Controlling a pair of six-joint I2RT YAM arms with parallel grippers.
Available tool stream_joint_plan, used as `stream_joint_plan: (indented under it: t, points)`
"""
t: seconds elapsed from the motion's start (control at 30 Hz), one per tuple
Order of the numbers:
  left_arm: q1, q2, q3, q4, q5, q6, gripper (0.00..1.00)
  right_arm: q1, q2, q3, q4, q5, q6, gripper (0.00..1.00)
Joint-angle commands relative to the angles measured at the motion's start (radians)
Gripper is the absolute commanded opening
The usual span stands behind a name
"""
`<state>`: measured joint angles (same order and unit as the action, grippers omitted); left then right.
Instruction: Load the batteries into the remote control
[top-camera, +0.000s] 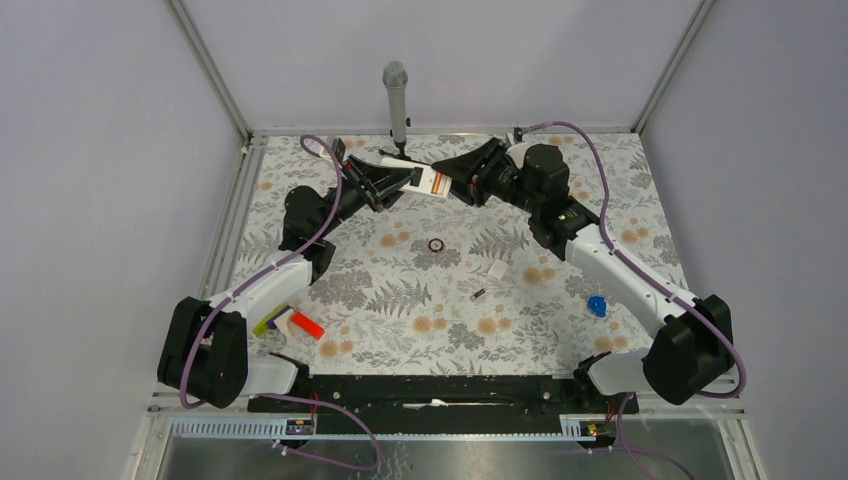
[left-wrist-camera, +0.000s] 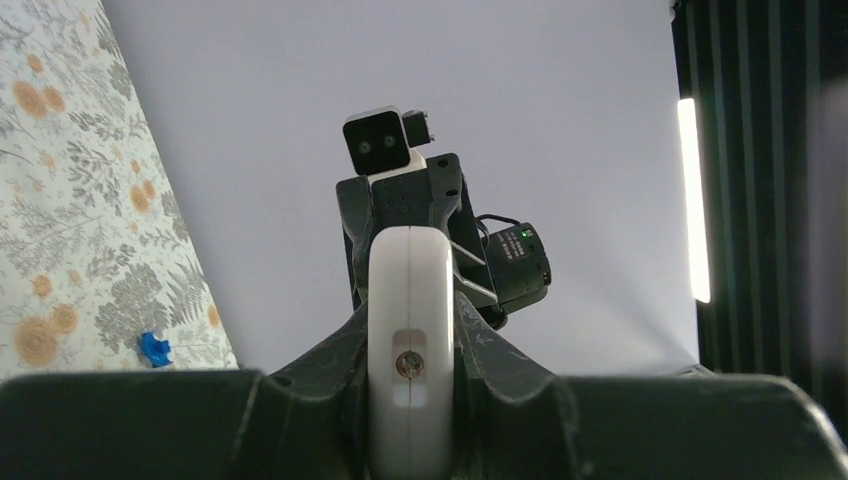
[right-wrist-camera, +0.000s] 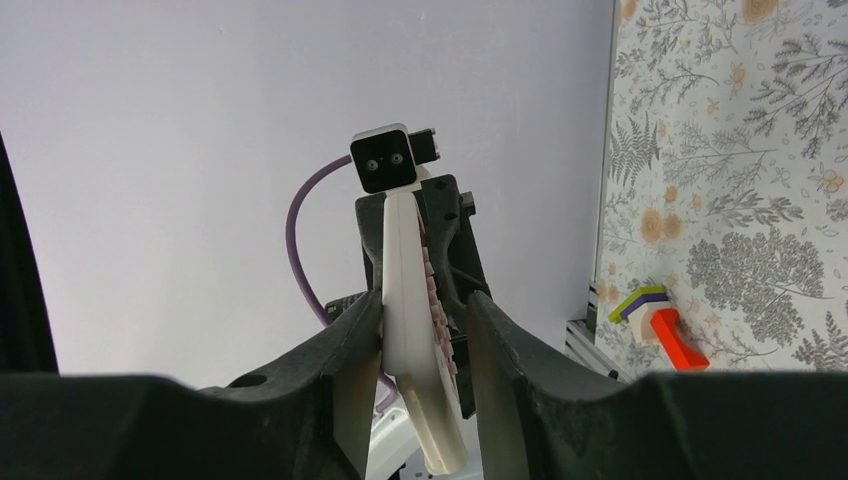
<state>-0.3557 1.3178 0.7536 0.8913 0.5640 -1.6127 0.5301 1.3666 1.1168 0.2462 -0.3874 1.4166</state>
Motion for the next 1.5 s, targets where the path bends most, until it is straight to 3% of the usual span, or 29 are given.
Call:
stream_joint_plan:
  t: [0.0,0.17,0.37,0.53,0.67,0.87,1.07,1.27,1.47]
  points:
    - [0.011,-0.024,0.104,0.185,-0.121,-0.131,0.0,0.013,0.011,-0.022,-0.08,-0.059,-0.121,0.42]
    - [0.011,-0.011,0.114,0.178,-0.128,-0.317,0.0,0.024,0.005,-0.035,-0.079,0.005,-0.295,0.41]
    - [0.011,-0.017,0.108,0.178,-0.142,-0.421,0.0,0.033,-0.019,-0.06,-0.067,0.071,-0.502,0.34]
    - [0.011,-0.019,0.146,0.139,-0.106,-0.402,0.0,0.032,-0.012,-0.015,-0.135,0.12,-0.608,0.48]
    - [0.012,-0.043,0.152,0.044,-0.068,-0.303,0.0,0.029,0.023,0.09,-0.229,0.121,-0.576,0.6]
    - [0.029,-0.099,0.112,-0.148,-0.016,-0.02,0.0,-0.022,0.032,0.152,-0.178,-0.019,-0.403,0.83]
    - [0.057,-0.071,0.099,-0.102,0.056,0.073,0.0,-0.06,-0.007,0.125,-0.055,-0.136,-0.328,0.97]
    - [0.073,-0.072,0.135,-0.189,0.123,0.244,0.0,-0.113,-0.072,0.084,-0.124,-0.11,-0.473,0.99]
    - [0.099,-0.098,0.158,-0.284,0.185,0.444,0.0,-0.132,-0.095,0.115,-0.48,0.127,-0.818,0.96]
